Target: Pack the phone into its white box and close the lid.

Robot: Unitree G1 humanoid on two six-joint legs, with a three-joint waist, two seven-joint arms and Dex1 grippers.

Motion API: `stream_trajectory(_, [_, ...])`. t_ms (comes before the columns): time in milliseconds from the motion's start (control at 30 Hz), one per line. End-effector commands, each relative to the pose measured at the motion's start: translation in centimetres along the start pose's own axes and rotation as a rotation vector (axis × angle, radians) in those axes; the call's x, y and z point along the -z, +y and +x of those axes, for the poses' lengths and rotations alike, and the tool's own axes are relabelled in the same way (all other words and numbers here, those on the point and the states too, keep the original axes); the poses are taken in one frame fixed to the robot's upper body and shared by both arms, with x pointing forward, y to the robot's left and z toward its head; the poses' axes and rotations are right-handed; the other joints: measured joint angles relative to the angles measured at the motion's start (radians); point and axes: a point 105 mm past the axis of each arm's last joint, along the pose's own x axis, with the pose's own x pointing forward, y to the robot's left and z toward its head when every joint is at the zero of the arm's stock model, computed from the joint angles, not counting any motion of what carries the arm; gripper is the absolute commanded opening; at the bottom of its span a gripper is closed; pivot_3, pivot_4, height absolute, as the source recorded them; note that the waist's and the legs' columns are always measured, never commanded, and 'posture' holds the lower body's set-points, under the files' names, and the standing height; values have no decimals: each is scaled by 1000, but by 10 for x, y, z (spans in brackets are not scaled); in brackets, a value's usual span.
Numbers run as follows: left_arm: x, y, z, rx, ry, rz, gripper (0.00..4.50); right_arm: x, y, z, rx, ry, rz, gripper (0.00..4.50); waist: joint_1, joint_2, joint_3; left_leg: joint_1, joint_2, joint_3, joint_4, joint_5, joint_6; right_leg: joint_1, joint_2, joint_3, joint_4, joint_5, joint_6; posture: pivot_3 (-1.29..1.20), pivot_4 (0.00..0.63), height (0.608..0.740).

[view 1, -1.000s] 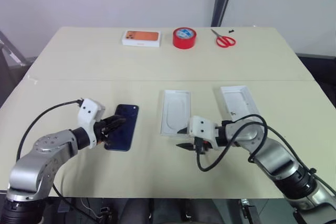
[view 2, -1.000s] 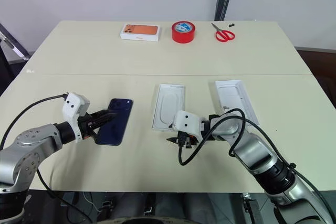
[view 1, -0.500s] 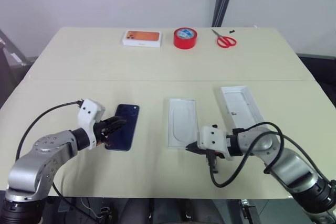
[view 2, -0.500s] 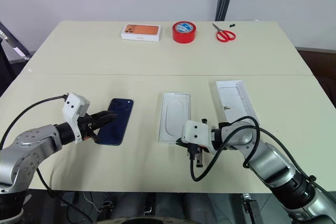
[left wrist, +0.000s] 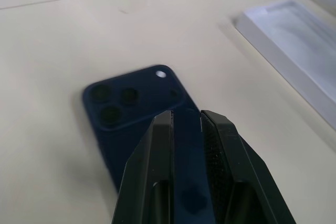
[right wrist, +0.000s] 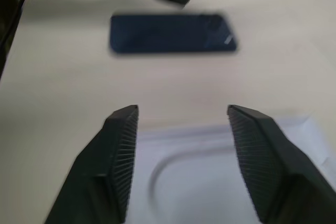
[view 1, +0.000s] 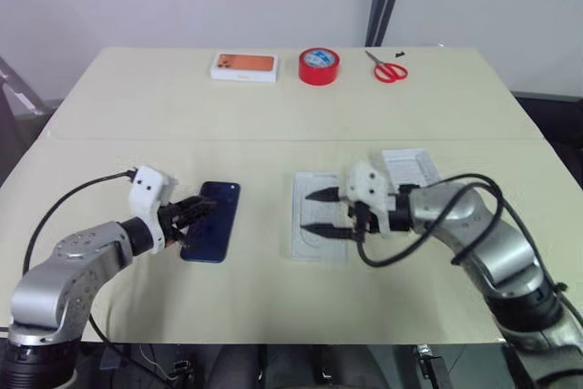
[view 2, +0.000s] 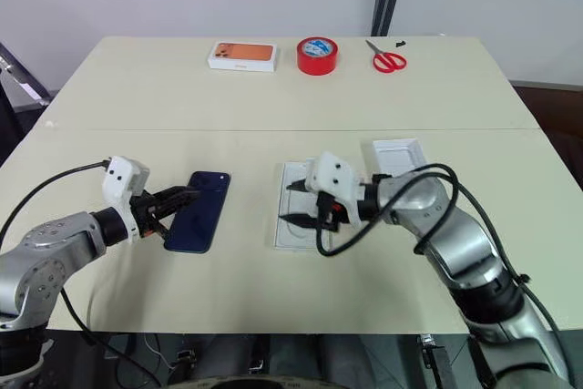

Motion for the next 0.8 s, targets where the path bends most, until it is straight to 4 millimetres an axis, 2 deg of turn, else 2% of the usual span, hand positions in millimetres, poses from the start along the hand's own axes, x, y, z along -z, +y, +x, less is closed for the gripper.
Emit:
stream_trajectory(33, [-9,17,-7,-100,-33,-98,1376,-2,-7,26,43,49,-24,858,-2,0,0,0,0,0,0,0,0,0,0,0,0,0,0,0,150,733])
stream_trajectory(67, [-9,19,-7,-115,-35,-124,1668,-2,-7,32,47,59,-34,359,-1,0,0,0,0,0,0,0,0,-1,0,0,0,0,0,0,150,733])
stream_trajectory(100, [-8,22,-8,-132,-31,-160,2281,-3,-8,38,53,67,-44,0,-1,0,0,-1,0,0,0,0,0,-1,0,0,1,0,0,0,150,733])
stream_trajectory(167, [-7,30,-10,-175,-20,-219,3093,-4,-9,50,66,78,-58,0,-1,0,0,-1,0,0,0,0,0,-2,0,0,1,0,0,0,150,733])
stream_trajectory(267, [9,43,-12,-240,95,-370,4482,-2,-4,68,58,109,-93,0,-1,-1,-1,-1,0,0,1,0,-1,-3,0,0,3,0,0,0,150,733])
stream_trajectory(367, [16,39,-11,-218,154,-431,4482,4,0,85,43,152,-149,0,-3,-2,-1,-1,-1,0,1,1,-1,-4,0,0,4,0,0,0,150,733])
stream_trajectory(533, [31,16,-3,-119,281,-491,4482,11,6,103,7,203,-196,0,-3,-2,-2,-1,-1,0,1,2,-3,-4,0,0,4,0,0,0,150,733])
stream_trajectory(800, [48,-23,12,33,353,-513,4482,17,14,117,-40,248,-222,0,1,-2,-5,-1,-2,0,1,3,-6,-4,-1,0,4,0,0,0,150,733])
